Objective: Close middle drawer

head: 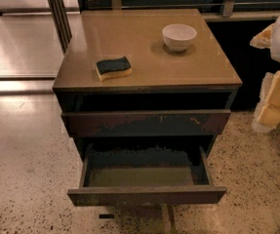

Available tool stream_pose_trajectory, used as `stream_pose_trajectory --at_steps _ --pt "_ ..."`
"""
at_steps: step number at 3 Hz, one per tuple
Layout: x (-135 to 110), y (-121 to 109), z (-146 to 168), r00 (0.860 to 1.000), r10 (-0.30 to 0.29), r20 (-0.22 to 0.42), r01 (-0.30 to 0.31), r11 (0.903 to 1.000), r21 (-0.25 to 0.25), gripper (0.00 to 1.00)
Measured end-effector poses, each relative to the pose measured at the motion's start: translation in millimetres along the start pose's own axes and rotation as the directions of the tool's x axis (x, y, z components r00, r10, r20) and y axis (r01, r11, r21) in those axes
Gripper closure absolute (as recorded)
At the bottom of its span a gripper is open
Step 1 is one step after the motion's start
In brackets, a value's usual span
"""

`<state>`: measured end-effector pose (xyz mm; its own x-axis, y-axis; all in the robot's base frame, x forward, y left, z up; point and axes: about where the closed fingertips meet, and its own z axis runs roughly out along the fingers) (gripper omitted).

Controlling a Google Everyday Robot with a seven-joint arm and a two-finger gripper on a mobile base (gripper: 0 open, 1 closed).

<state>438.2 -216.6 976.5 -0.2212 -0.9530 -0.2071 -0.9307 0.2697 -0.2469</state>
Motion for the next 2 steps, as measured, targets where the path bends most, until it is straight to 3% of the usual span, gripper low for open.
stream_pose_trajectory --at_steps 1,2 --pt "0.0 0.0 0.0 1.000 0.000 0.000 0.000 1.0000 0.000 0.00" --pt "-0.6 -0.1 -0.2 1.000 0.000 0.005 0.000 0.9999 0.010 0.18"
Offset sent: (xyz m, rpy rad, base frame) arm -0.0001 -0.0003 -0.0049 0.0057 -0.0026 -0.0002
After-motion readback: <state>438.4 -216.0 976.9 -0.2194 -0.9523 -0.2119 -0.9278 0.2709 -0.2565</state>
